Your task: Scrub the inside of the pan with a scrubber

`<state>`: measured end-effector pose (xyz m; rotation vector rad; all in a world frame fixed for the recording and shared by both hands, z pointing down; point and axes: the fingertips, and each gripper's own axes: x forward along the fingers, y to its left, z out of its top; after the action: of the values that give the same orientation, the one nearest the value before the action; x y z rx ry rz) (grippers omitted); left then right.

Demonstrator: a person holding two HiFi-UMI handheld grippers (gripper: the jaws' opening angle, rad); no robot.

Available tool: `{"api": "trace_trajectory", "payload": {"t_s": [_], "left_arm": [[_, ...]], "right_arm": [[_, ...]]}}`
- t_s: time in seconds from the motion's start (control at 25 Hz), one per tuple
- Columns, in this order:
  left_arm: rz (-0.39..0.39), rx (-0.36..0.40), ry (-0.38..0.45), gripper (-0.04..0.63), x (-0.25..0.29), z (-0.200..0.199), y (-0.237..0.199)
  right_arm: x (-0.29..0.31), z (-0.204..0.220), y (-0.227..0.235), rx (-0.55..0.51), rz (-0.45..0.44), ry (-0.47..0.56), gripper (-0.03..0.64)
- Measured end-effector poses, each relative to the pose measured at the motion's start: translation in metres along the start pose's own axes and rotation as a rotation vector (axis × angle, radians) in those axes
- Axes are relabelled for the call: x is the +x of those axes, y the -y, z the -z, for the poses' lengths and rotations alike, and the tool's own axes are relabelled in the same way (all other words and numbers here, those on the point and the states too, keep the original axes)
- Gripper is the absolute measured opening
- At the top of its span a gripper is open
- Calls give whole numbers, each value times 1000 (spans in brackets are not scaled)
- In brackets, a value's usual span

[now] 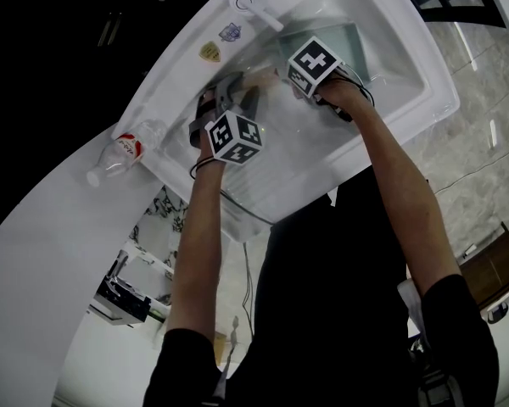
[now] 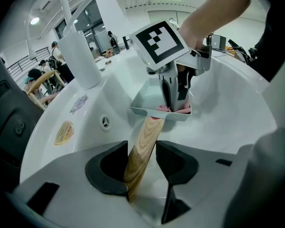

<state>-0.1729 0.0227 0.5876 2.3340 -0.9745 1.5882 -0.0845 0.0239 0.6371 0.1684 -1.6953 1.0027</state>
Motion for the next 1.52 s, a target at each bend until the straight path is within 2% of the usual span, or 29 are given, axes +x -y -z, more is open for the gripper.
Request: {"api": "trace_trajectory", "payload": {"t_s": [0.08,0.24,0.44,0.68,0.92,1.04,1.32,1.4,1.52], "left_arm": [[1,-1,-1,179,0,0,0],[20,6,-4,180,0,2,2],[24,22,-3,183,0,1,4],[12,35,-6,186,0,2,4],[6,36,-5,187,1,1,5],[3,36,-2,187,1,1,5],[-2,43,8,187,2,0,3],[-5,44,9,187,2,1,3],[-12,45,8,187,2,3,4]], "right_arm": [[2,7,-4,-52,14,-47,37],[6,15,-8,-158,42,-76,37],[-4,36,15,-266,157,-181,37],[-22,69,64,-241,268,-289,37],[-37,89,96,-275,454,-384,40],[-39,86,102,-294,530,-375,40],[-68,68,115,-280,679,-268,38],[-82,63,112,-295,695,-232,38],[-107,55,100,-295,690,-125,38]]}}
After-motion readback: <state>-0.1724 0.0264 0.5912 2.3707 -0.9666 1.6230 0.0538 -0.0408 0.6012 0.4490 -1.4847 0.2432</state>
